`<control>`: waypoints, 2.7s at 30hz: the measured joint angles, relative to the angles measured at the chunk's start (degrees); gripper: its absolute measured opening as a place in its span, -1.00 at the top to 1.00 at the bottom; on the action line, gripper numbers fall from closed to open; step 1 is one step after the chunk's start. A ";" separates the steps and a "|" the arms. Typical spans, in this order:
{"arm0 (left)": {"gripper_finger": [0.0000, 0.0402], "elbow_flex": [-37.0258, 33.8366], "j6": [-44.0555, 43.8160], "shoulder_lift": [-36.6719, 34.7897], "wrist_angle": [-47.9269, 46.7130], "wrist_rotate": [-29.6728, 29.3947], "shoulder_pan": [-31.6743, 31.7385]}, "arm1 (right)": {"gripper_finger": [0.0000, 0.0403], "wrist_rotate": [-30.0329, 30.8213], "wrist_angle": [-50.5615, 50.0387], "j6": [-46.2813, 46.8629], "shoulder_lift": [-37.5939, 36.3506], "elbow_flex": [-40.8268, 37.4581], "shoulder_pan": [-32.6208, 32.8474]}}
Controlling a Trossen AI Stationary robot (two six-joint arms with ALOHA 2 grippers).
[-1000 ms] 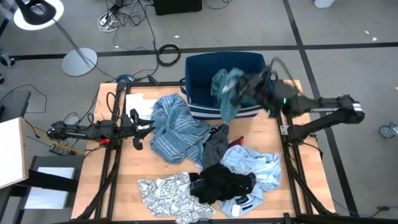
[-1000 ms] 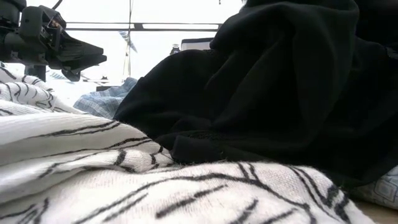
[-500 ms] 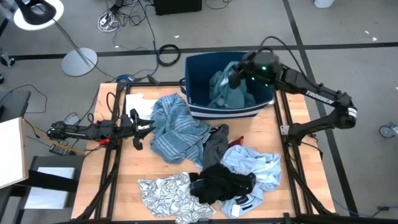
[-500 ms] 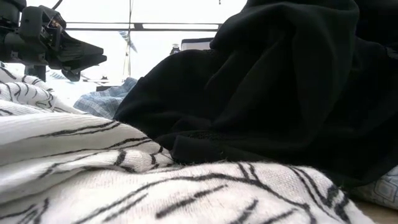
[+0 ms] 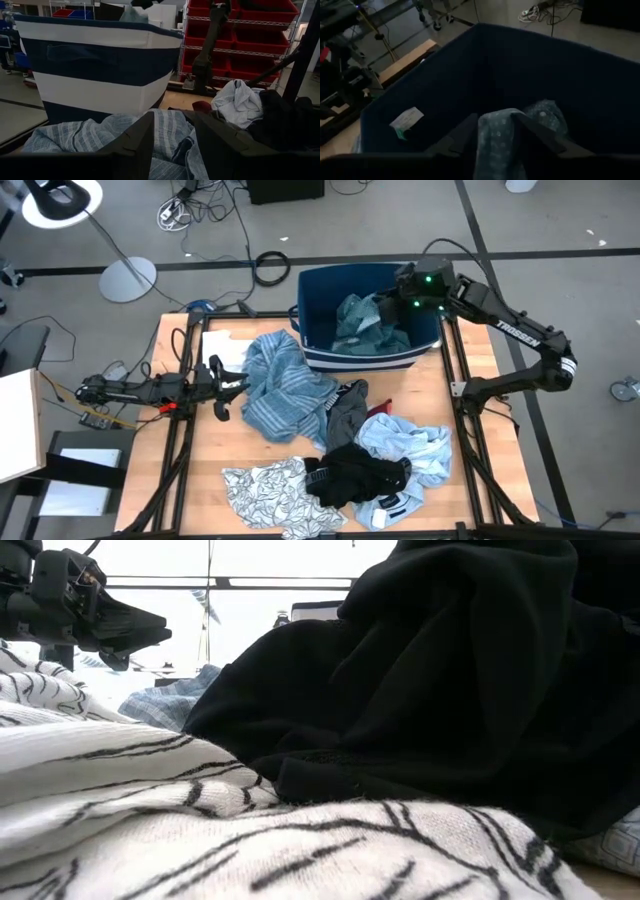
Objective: Sort clothes
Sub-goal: Put the green polo shirt into the blue bin, then put the blue cloth into the blue bin
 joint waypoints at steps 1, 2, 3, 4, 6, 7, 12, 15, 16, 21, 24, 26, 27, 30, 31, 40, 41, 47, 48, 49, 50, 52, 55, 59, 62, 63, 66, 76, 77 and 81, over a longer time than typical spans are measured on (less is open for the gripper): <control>0.27 0.00 -0.01 0.00 0.01 0.02 0.00 | 0.26 -0.01 -0.92 0.00 -0.56 0.00 0.01; 0.27 0.00 0.01 0.00 0.02 0.00 0.00 | 0.22 -0.03 -1.57 0.01 -1.13 0.00 0.01; 0.27 0.00 0.01 0.00 -0.01 0.00 0.00 | 0.18 -0.03 -2.30 0.07 -1.69 0.00 0.01; 0.27 0.00 0.01 0.00 -0.01 0.00 0.00 | 0.15 -0.03 -3.40 0.49 -2.37 0.00 0.01; 0.27 0.00 -0.01 0.00 0.01 0.00 0.00 | 0.12 -0.06 -5.22 1.32 -3.42 0.00 0.03; 0.27 0.00 0.00 0.00 -0.01 0.00 0.00 | 0.11 -0.06 -6.21 2.20 -3.99 0.00 0.03; 0.27 0.00 0.00 0.00 0.01 0.02 0.00 | 0.13 -1.24 -12.07 3.89 -6.75 0.00 1.43; 0.27 0.00 0.01 0.00 -0.01 0.00 0.00 | 0.16 -1.56 -14.22 4.61 -8.21 0.00 3.38; 0.27 0.00 -0.01 0.00 0.00 0.01 0.00 | 0.16 -1.59 -14.67 4.76 -8.72 0.00 3.97; 0.27 0.00 -0.01 0.00 0.01 0.00 0.00 | 0.17 -1.58 -17.32 5.45 -11.27 0.00 6.98; 0.27 0.00 0.01 0.00 0.01 0.00 0.00 | 0.17 -1.56 -20.19 6.00 -12.83 0.00 9.15; 0.27 0.00 -0.01 0.00 0.01 0.02 0.00 | 0.17 -1.55 -22.71 6.44 -13.81 0.00 11.17; 0.27 0.00 0.00 0.00 0.01 0.00 0.00 | 0.17 -1.54 -24.14 6.65 -14.23 0.00 12.32; 0.27 0.00 0.01 0.00 0.01 0.01 0.00 | 0.17 -1.37 -27.20 9.48 -15.75 -0.80 16.55; 0.27 0.00 0.01 0.00 0.01 0.01 0.00 | 0.17 -1.36 -27.81 10.62 -16.33 -1.40 18.12; 0.27 0.00 -0.01 0.00 1.46 0.01 0.01 | 0.17 6.75 -26.73 26.13 -22.88 -15.07 36.62; 0.27 0.00 -0.03 0.00 2.17 0.01 0.00 | 0.17 8.03 -25.71 28.55 -23.51 -17.47 38.91; 0.27 0.00 -0.03 0.00 6.09 0.00 0.00 | 0.17 14.99 -11.89 38.30 -25.19 -32.27 50.66; 0.27 0.00 -0.04 0.00 6.78 -0.09 0.02 | 0.17 16.41 -8.34 38.64 -25.02 -34.72 52.16; 0.27 0.00 -0.32 0.02 7.79 -0.56 0.02 | 0.17 17.75 -4.78 38.87 -24.72 -36.99 53.50; 0.27 0.00 -1.21 0.02 9.06 -1.25 0.02 | 0.17 18.94 -0.66 38.88 -24.24 -39.38 54.59; 0.27 0.85 -1.81 0.00 9.74 -1.78 0.02 | 0.17 20.74 7.00 38.58 -23.09 -43.62 56.19; 0.27 5.06 -2.02 0.50 4.47 -1.73 -0.13 | 0.17 22.06 18.44 37.96 -20.80 -49.28 57.21; 0.27 13.75 -2.18 5.02 -3.89 -0.82 -0.20 | 0.17 22.40 31.79 37.23 -17.40 -54.59 57.26; 0.27 21.19 -2.21 12.19 -9.18 0.62 -0.22 | 0.17 24.12 37.58 35.50 -15.25 -56.95 57.23; 0.27 23.90 -2.79 15.34 -11.67 1.26 -0.34 | 0.17 24.92 38.43 35.11 -14.60 -57.21 57.21; 0.27 32.15 -4.72 26.20 -21.07 1.59 -1.29 | 0.17 25.43 38.94 34.88 -13.51 -57.24 57.21; 0.27 50.25 -10.78 60.04 -42.35 0.55 -2.28 | 0.17 25.29 39.71 34.83 -13.40 -57.24 57.21; 0.27 50.41 -10.87 62.08 -42.44 1.02 -2.04 | 0.17 25.27 40.13 34.72 -13.40 -57.24 57.20; 0.27 50.51 -13.39 68.60 -43.32 4.10 0.08 | 0.17 25.19 41.62 33.50 -13.40 -57.24 57.23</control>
